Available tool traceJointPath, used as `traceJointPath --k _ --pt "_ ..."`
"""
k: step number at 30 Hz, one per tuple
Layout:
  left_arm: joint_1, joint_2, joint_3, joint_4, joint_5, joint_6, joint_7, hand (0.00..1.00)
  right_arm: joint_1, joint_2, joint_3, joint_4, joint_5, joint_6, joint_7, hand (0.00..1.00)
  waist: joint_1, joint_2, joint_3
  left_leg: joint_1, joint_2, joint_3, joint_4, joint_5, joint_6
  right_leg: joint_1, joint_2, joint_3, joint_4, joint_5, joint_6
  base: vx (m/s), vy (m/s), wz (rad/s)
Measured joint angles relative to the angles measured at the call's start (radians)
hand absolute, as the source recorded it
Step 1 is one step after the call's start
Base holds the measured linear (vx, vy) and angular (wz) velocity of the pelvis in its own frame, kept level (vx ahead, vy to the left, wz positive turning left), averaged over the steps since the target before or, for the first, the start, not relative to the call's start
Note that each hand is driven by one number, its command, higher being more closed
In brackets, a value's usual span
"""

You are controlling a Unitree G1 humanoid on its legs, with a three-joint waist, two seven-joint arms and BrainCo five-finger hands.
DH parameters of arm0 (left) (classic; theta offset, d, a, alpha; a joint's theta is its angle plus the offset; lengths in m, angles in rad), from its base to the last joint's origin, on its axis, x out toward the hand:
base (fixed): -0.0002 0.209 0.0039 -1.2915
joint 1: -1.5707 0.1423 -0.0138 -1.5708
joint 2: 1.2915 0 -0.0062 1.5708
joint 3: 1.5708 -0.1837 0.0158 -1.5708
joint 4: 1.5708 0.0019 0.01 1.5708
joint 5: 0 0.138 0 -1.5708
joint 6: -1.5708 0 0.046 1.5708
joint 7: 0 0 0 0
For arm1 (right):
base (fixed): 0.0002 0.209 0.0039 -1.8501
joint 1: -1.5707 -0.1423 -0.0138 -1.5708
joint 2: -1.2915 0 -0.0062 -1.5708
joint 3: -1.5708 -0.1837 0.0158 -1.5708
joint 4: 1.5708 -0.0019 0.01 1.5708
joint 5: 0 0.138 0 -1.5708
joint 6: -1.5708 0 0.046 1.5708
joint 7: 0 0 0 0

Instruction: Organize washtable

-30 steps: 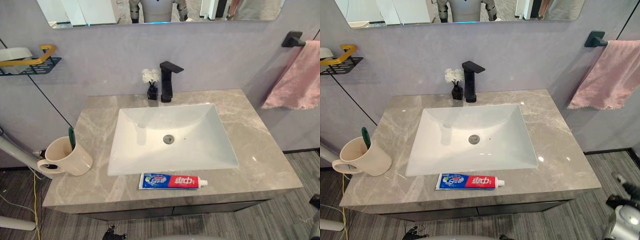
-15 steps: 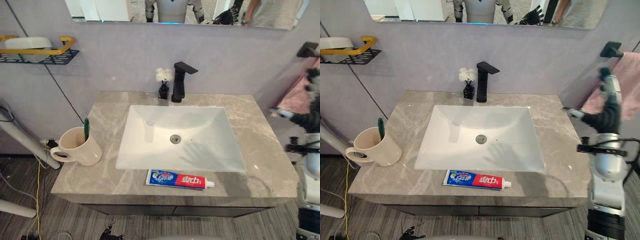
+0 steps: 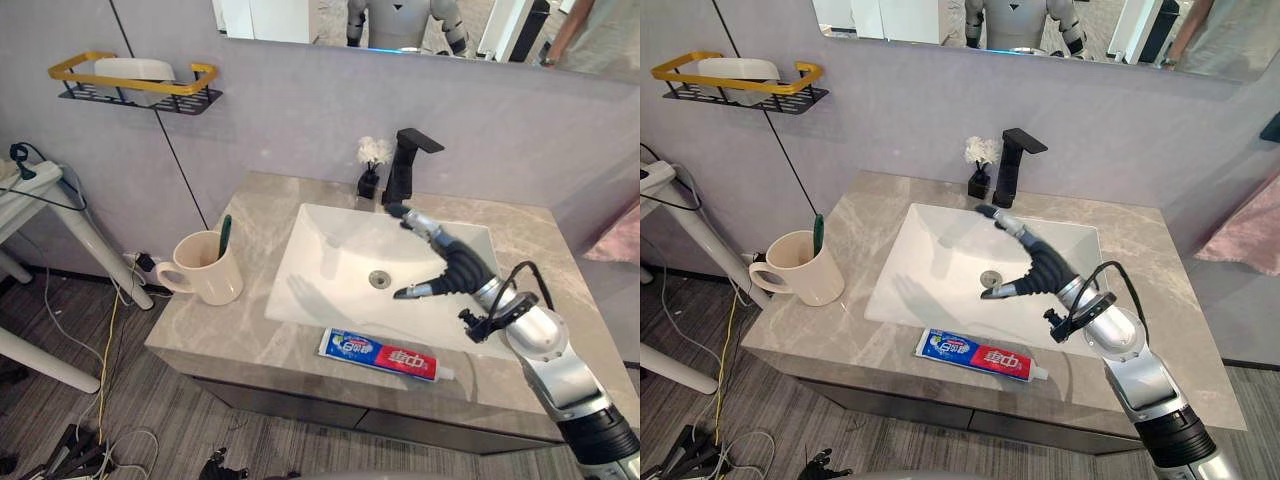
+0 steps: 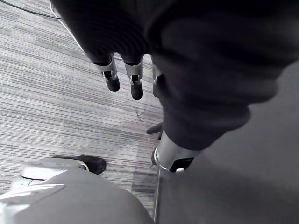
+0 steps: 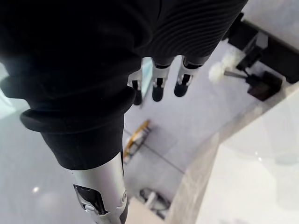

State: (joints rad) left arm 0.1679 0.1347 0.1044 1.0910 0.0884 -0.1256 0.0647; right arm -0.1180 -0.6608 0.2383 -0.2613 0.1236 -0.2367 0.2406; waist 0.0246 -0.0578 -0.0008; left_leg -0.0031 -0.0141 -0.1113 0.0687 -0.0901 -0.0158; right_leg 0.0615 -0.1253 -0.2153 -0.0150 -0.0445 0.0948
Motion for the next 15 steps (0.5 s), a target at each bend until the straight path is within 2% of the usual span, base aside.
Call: traceJointPath --k 8,15 --pt "-0.024 0.01 -0.037 0.009 0.002 0.0 0.001 0.0 -0.012 -0.091 0.144 0.006 -0.127 0.001 0.021 0.0 0.019 -0.004 -0.001 0.0 0.002 0.006 -0.011 0.01 0.0 -0.014 0.0 0.008 0.012 0.0 0.0 -0.02 0.004 -0.02" --pt "-0.033 0.029 -0.097 0.01 0.001 0.001 0.003 0.0 -0.014 -0.098 0.212 0.103 -0.29 0.009 0.023 0.0 0.019 -0.01 0.0 0.002 0.002 0.016 -0.023 0.02 -0.003 -0.014 0.001 0.012 -0.008 0.016 0.013 -0.01 0.004 -0.04"
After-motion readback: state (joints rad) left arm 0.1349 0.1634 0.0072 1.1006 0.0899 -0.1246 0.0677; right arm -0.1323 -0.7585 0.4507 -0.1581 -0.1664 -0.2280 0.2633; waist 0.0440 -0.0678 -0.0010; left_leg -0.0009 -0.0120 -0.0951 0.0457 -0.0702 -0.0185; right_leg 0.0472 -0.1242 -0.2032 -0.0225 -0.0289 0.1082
